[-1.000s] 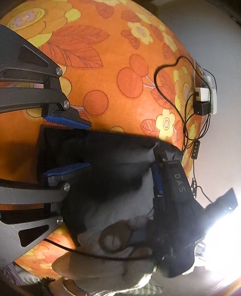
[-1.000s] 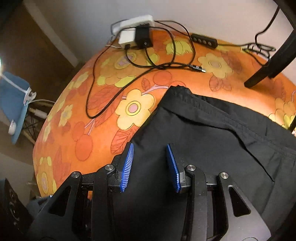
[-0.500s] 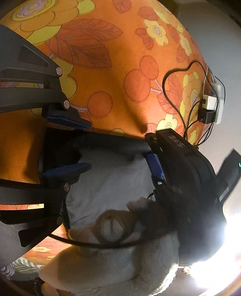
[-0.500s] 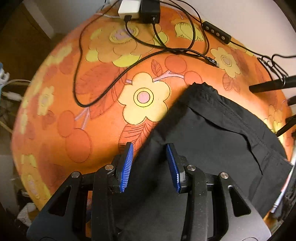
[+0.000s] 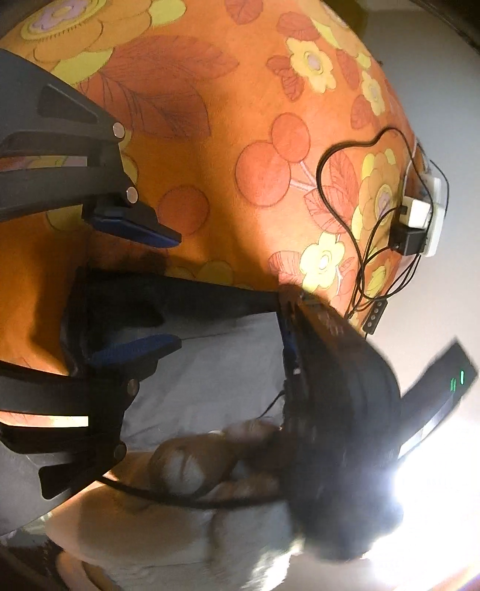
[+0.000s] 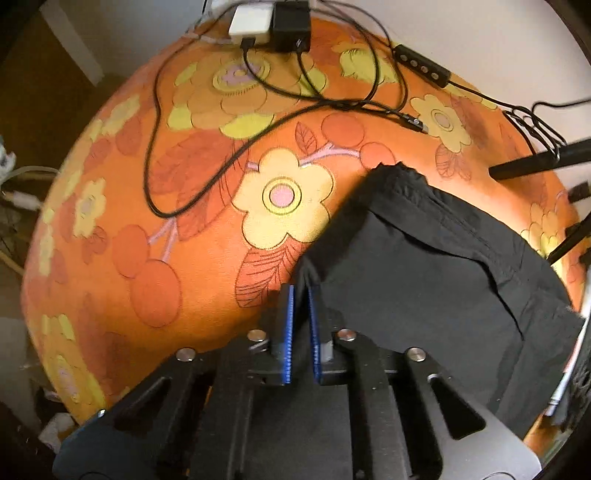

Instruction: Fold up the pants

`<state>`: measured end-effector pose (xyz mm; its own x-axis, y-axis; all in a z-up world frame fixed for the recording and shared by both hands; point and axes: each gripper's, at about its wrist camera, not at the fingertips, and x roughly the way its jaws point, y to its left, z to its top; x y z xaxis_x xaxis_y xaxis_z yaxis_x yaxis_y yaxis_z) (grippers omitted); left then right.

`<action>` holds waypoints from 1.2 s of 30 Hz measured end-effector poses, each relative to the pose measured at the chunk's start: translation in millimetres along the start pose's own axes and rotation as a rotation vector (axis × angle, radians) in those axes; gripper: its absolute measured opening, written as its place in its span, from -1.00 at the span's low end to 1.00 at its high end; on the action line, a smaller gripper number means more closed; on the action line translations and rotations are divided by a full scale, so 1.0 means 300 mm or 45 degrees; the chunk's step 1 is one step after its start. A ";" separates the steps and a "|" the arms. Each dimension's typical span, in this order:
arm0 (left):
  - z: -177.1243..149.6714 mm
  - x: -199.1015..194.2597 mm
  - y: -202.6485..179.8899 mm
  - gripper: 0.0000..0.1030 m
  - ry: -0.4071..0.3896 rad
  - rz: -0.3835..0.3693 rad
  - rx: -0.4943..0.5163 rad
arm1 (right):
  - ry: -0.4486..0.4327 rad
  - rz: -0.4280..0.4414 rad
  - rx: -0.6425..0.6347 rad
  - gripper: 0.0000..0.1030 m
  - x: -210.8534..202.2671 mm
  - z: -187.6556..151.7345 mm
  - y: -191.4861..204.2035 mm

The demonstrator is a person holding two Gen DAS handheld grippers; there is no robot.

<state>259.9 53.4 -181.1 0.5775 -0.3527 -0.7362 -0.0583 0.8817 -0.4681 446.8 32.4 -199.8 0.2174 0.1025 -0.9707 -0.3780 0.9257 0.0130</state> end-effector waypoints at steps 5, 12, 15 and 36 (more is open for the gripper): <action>0.008 0.034 -0.025 -0.07 0.022 -0.051 -0.021 | -0.073 0.116 0.053 -0.92 -0.068 -0.030 -0.069; 0.005 0.053 -0.057 -0.12 0.019 -0.137 -0.076 | -0.168 0.234 0.112 -0.93 -0.163 -0.050 -0.152; 0.005 0.023 -0.084 -0.58 -0.052 -0.152 -0.046 | -0.193 0.265 0.127 -0.95 -0.194 -0.061 -0.175; -0.022 -0.017 -0.311 -0.79 -0.209 -0.087 0.336 | -0.084 -0.105 -0.110 -0.11 -0.174 -0.015 -0.104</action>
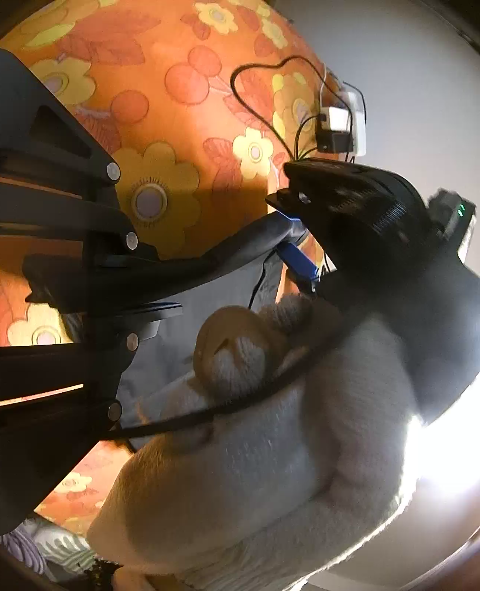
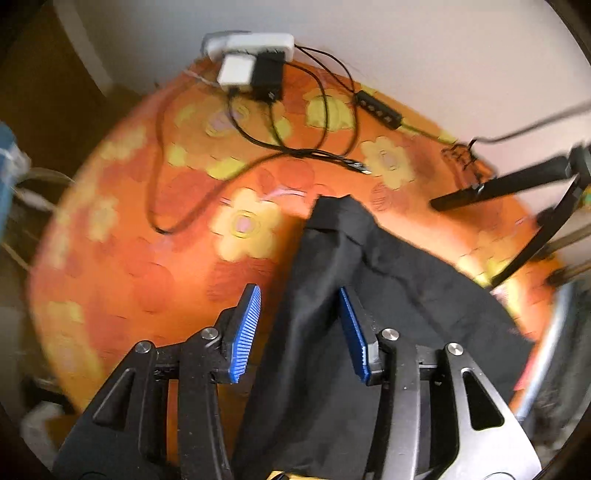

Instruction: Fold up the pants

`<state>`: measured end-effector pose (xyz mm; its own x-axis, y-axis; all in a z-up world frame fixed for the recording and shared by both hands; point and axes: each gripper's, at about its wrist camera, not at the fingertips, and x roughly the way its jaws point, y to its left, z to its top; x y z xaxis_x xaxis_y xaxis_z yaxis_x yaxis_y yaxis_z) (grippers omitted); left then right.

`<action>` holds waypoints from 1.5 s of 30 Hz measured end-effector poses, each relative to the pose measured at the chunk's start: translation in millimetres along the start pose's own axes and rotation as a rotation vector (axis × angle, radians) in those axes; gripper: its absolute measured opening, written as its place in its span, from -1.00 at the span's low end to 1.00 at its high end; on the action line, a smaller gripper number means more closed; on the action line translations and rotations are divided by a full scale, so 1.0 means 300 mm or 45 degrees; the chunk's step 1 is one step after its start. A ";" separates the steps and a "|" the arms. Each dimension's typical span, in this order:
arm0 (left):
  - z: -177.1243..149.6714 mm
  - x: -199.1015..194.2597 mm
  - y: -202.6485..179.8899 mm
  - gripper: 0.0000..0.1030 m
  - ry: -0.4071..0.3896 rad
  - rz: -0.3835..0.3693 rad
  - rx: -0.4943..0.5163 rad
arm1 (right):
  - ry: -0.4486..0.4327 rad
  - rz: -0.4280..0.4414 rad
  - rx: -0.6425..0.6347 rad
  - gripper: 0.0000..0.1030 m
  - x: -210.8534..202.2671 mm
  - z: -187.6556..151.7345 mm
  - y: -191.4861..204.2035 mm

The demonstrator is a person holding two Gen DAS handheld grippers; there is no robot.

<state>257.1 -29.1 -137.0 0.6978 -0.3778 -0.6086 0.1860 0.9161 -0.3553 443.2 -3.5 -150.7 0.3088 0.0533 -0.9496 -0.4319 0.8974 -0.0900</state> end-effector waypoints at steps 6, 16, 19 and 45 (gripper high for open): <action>0.001 -0.010 -0.025 -0.80 -0.004 -0.057 -0.027 | -0.011 0.073 0.079 -0.82 -0.018 -0.028 -0.095; 0.022 0.020 -0.218 -0.80 -0.019 -0.228 0.013 | -0.240 0.214 0.292 -0.90 -0.201 -0.196 -0.386; 0.025 0.050 -0.294 -0.80 -0.015 -0.280 0.032 | -0.288 0.208 0.345 -0.90 -0.235 -0.256 -0.481; -0.063 0.327 -0.583 -0.37 0.318 -0.452 0.161 | -0.287 0.216 0.633 -0.91 -0.048 -0.556 -0.981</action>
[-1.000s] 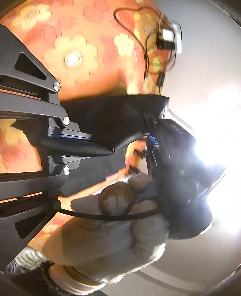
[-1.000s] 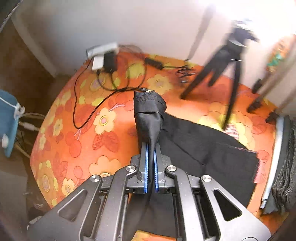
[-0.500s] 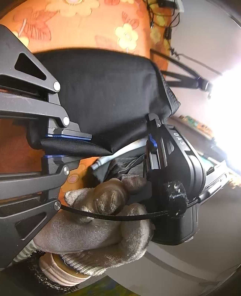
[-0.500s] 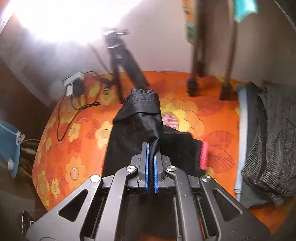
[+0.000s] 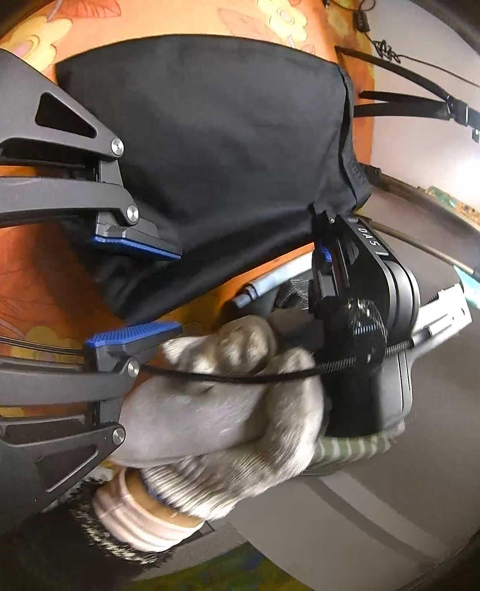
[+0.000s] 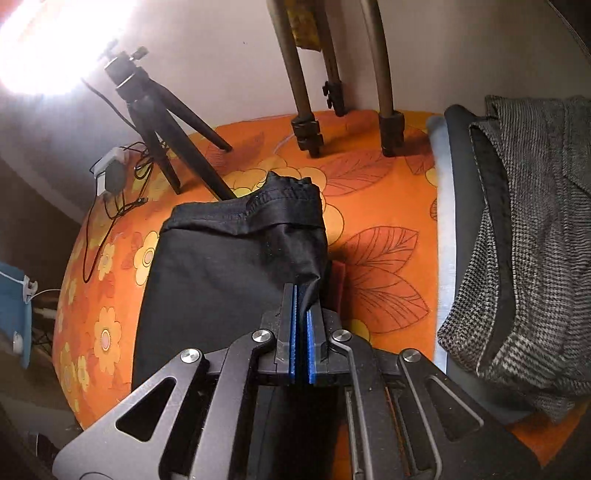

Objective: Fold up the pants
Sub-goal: 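Open both grippers and lift them away from the folded trousers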

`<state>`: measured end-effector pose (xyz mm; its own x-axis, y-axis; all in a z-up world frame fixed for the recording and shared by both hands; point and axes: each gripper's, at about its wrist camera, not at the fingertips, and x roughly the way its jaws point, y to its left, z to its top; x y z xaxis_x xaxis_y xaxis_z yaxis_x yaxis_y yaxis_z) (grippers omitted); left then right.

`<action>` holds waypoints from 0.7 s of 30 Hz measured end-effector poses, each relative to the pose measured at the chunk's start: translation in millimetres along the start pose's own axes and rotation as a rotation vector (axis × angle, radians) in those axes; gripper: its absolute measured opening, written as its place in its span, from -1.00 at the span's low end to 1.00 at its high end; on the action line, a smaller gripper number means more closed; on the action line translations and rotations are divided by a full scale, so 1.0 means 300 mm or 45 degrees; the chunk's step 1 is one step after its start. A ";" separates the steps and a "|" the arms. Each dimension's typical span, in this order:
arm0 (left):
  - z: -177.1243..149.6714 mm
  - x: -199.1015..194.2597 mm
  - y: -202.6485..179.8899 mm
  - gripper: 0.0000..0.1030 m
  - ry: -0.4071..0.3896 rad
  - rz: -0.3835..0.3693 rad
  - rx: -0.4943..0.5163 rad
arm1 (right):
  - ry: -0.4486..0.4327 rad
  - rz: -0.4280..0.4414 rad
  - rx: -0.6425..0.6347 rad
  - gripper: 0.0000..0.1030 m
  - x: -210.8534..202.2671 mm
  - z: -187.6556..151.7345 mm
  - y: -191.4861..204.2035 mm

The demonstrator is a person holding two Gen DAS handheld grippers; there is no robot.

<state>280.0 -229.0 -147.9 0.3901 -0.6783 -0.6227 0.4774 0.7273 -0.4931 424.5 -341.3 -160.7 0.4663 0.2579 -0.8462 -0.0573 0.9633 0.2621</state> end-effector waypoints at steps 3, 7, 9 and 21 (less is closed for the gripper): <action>-0.008 -0.033 0.007 -0.37 0.008 -0.001 -0.002 | -0.005 -0.021 0.006 -0.80 0.008 0.001 -0.032; -0.041 -0.111 0.000 -0.37 -0.009 0.061 0.034 | -0.054 -0.194 -0.018 -0.44 -0.022 -0.004 -0.053; -0.041 -0.148 0.015 -0.37 -0.024 0.124 0.067 | -0.084 -0.180 -0.012 -0.44 -0.063 -0.014 -0.069; -0.005 -0.161 0.194 -0.37 -0.028 0.315 0.031 | -0.102 -0.031 -0.234 -0.44 -0.175 -0.289 0.078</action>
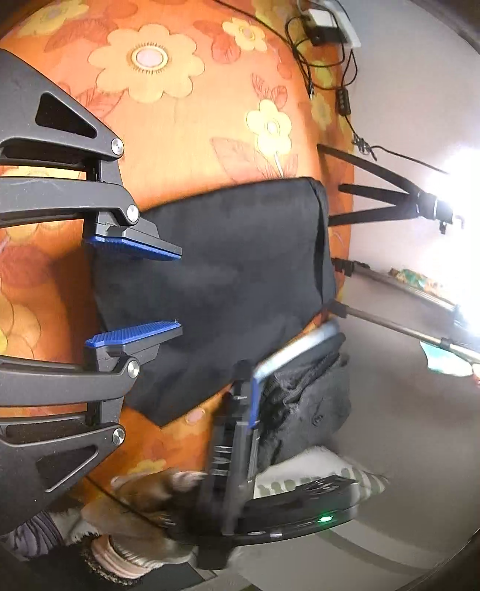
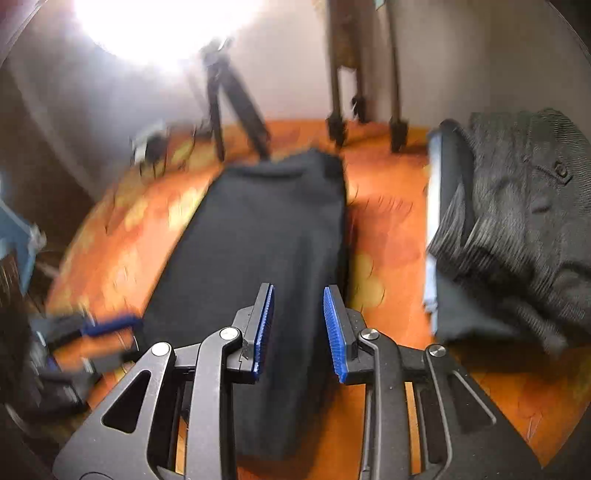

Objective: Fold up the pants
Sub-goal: 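Open both grippers and lift them away from the folded trousers, then move both grippers down to the edge of the folded black trousers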

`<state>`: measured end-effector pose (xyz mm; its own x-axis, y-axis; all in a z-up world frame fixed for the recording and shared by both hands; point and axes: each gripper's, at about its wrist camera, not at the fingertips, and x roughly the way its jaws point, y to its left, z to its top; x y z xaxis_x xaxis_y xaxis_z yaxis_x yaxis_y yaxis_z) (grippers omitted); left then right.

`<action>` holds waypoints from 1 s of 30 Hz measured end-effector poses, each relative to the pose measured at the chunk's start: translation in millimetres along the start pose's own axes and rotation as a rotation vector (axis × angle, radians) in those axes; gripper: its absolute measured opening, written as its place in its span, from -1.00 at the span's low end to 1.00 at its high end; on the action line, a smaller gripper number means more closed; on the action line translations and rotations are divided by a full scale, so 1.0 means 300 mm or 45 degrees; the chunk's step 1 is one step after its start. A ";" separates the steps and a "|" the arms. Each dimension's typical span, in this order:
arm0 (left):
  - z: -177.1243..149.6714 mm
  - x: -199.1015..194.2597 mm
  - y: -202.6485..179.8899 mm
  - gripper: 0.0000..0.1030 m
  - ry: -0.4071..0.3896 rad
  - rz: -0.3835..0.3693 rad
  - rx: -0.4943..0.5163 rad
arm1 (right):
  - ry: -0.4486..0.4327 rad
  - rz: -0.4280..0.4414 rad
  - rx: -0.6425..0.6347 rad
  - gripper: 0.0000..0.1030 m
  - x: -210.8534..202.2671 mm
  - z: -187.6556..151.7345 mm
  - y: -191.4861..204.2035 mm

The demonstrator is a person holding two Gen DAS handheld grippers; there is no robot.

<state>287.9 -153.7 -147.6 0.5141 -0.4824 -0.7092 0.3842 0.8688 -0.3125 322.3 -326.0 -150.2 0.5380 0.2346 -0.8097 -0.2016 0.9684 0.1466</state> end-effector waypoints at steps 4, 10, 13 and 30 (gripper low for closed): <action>-0.014 0.042 0.004 -0.37 0.052 0.020 0.012 | 0.058 -0.076 -0.063 -0.44 0.056 -0.048 0.016; -0.042 0.061 -0.005 -0.37 0.082 0.053 0.056 | 0.120 -0.059 0.012 -0.43 0.127 -0.075 -0.055; -0.055 0.057 0.003 -0.37 0.079 0.067 0.049 | 0.115 -0.051 -0.003 -0.42 0.127 -0.082 -0.054; -0.193 0.026 -0.145 -0.36 0.155 0.114 0.321 | 0.073 -0.084 -0.148 -0.32 0.017 -0.133 -0.003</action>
<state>230.8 -188.7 -176.1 0.4648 -0.3752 -0.8020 0.5275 0.8448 -0.0895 292.6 -329.1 -177.2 0.5059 0.1621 -0.8472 -0.2624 0.9646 0.0279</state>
